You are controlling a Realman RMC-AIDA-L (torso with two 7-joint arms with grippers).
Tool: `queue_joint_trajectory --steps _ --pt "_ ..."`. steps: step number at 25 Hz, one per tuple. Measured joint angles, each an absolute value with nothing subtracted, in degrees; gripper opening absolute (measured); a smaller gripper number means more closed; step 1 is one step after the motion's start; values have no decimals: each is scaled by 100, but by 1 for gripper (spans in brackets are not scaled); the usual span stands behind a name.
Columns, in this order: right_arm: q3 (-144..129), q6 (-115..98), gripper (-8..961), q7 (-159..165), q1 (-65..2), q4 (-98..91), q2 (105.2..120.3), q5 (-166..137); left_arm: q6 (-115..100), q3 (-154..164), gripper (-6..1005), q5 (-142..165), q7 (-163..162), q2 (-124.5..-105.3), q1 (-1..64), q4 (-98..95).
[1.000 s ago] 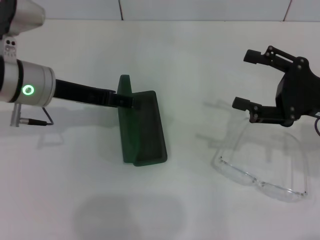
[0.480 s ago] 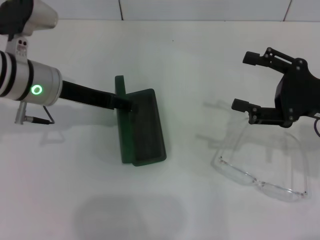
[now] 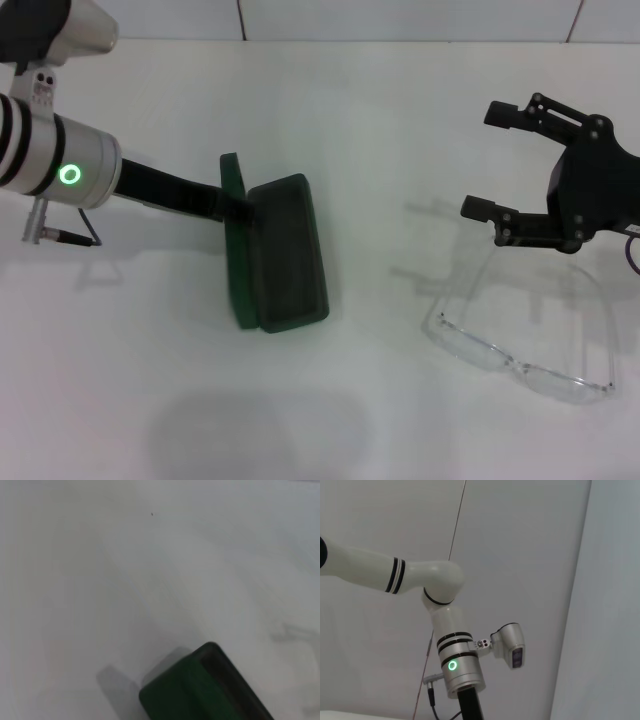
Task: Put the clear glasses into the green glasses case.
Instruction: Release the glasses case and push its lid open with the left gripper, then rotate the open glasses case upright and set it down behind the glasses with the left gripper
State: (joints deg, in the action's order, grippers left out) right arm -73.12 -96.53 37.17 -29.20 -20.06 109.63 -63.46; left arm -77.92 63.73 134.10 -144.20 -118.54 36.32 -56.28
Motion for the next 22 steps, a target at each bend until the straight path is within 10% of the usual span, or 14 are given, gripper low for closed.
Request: queue_joint_trajectory --steps 22 --pt "-7351 -9660 879 3651 -2971 -2076 11021 -6371 -7981 6461 207 14041 -13362 -11798 3667 -6113"
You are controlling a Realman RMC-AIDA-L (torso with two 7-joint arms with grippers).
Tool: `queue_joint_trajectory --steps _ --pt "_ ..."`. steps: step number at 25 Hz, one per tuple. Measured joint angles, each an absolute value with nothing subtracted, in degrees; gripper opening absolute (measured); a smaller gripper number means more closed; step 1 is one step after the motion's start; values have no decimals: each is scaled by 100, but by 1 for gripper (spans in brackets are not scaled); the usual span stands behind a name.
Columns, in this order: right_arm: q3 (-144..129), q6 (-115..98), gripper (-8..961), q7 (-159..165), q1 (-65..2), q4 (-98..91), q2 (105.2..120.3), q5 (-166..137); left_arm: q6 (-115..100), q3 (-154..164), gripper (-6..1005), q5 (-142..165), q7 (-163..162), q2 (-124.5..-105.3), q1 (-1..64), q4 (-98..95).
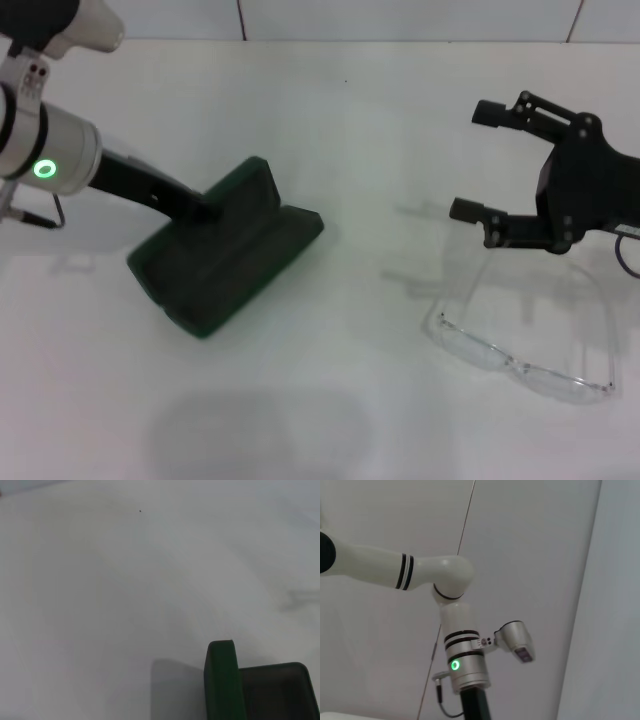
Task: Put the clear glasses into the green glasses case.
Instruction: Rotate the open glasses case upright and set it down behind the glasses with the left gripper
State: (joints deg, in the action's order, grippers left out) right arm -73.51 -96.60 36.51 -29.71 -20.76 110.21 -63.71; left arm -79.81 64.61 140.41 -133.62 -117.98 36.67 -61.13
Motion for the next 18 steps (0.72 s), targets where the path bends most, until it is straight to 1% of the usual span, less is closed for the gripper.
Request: queue_joint_trajectory --steps 4,5,6,10,15,16,17,18 --pt "-7356 -9709 879 3650 -2951 -2202 11033 -6757 -7696 6468 205 14123 -12292 -11911 3668 -6444" --pt "-7357 -9716 878 3649 -2934 -2250 11049 -6898 -7696 6468 205 14123 -12292 -11911 3668 -6444" --pt "-7356 -9728 878 3648 -2926 -2284 11057 -6999 -7501 6546 206 14099 -11651 -11938 3672 -6537" --pt "-7356 -9920 878 3669 -2912 -2362 11085 -7559 -7398 6731 206 14092 -10915 -11921 3811 -6540" --pt "-7356 -10570 877 3665 -2882 -2375 11028 -8315 -7383 6841 207 14028 -10070 -11935 4270 -6270" --pt "-7347 -10718 877 3651 -2858 -2381 11016 -8486 -7379 6870 207 13925 -9832 -11941 4525 -6026" --pt "-7341 -10816 876 3641 -2831 -2386 11009 -8618 -7379 6870 207 13925 -9832 -11941 4525 -6026" --pt "-7341 -10846 876 3636 -2819 -2389 11012 -8669 -7371 6881 207 13886 -9750 -11942 4661 -5868"
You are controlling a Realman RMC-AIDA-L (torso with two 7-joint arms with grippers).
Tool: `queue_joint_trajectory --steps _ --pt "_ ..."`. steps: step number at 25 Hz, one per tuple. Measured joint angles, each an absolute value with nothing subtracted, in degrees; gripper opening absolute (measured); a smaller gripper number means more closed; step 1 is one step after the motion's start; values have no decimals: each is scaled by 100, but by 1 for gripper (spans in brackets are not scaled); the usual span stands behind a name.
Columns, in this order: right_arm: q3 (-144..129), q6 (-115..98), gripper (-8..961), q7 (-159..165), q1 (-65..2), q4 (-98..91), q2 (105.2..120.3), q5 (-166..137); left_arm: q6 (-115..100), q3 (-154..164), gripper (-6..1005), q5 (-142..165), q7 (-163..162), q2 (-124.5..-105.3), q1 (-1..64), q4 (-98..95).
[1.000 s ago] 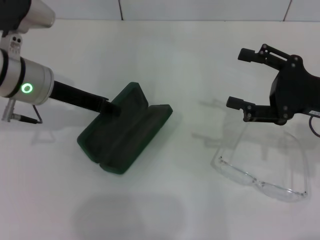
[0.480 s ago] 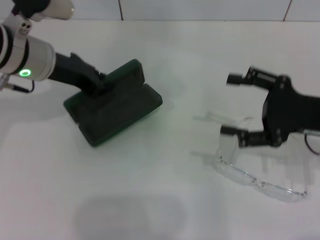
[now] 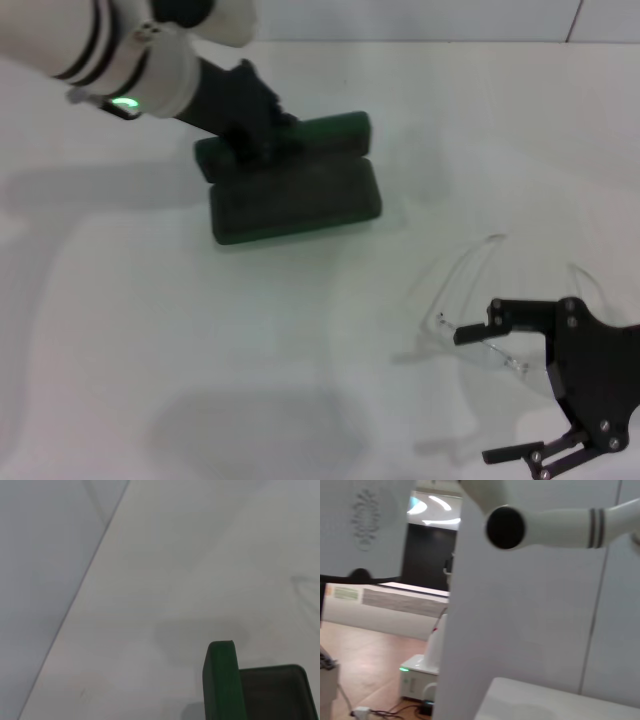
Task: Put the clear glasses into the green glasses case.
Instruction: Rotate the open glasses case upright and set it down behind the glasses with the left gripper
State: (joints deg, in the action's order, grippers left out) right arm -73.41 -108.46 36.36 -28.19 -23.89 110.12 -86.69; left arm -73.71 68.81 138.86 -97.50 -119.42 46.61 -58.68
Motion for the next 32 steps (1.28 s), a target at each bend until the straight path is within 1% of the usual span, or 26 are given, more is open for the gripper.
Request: queue_joint_trajectory --steps 3,8,19,32 --pt "-7346 -10769 876 3579 -2766 -2389 11069 -8754 -7354 6890 208 13858 -9633 -11944 5099 -5353" --pt "-7347 -10658 875 3478 -2751 -2358 11113 -8805 -7402 6969 208 13740 -9338 -11967 5369 -4944" --pt "-7355 -10528 874 3471 -2780 -2379 11162 -8973 -7693 7362 210 13245 -9049 -11977 5422 -4863" --pt "-7356 -10511 873 3471 -2755 -2382 11161 -8974 -7029 7751 212 13021 -9143 -12003 5337 -4850"
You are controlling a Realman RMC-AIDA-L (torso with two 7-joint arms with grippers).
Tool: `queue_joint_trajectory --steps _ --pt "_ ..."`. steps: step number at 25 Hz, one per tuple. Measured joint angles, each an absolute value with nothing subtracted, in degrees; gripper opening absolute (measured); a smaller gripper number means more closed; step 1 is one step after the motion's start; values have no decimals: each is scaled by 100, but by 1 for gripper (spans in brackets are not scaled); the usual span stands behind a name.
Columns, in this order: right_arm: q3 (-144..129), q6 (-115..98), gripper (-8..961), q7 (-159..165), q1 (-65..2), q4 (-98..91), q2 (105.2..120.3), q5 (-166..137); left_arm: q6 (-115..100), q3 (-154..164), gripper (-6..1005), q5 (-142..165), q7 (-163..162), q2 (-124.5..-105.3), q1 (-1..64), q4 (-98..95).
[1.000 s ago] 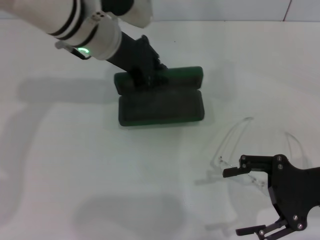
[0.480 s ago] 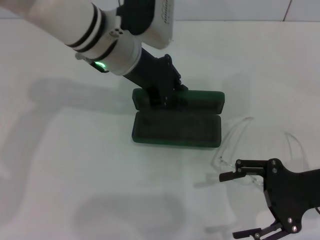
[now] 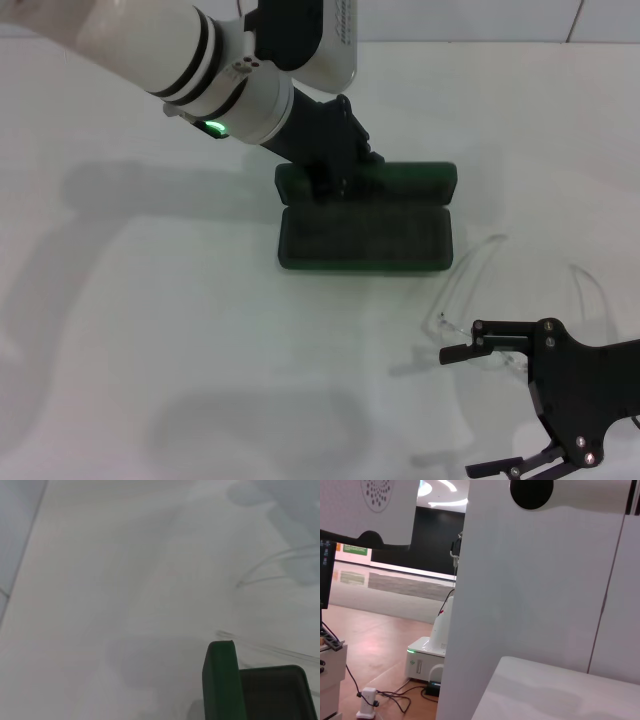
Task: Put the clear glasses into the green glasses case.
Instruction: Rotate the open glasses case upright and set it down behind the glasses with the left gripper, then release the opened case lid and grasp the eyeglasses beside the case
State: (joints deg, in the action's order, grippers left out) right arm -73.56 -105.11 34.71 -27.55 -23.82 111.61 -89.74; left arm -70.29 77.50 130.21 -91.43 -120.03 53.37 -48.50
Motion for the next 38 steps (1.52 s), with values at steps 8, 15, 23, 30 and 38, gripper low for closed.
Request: queue_joint_trajectory --steps 8,15,23,30,38 --pt "-7356 -10511 872 3471 -2751 -2382 11162 -8975 -6791 7835 229 12997 -9456 -12006 5326 -4792" --pt "-7338 -10487 871 3471 -2758 -2379 11162 -9025 -6776 7800 352 12808 -9799 -11993 5164 -5037" --pt "-7159 -10468 871 4017 -2825 -2442 11110 -8998 -6996 7688 688 11236 -9634 -11954 4007 -6177" --pt "-6987 -10414 870 6617 -2842 -4001 10951 -9170 -7533 7311 829 8331 -7649 -11975 2336 -5771" --pt "-6918 -10306 869 10356 -3256 -6548 11099 -11315 -8312 7279 894 5980 -5132 -11962 1494 -3758"
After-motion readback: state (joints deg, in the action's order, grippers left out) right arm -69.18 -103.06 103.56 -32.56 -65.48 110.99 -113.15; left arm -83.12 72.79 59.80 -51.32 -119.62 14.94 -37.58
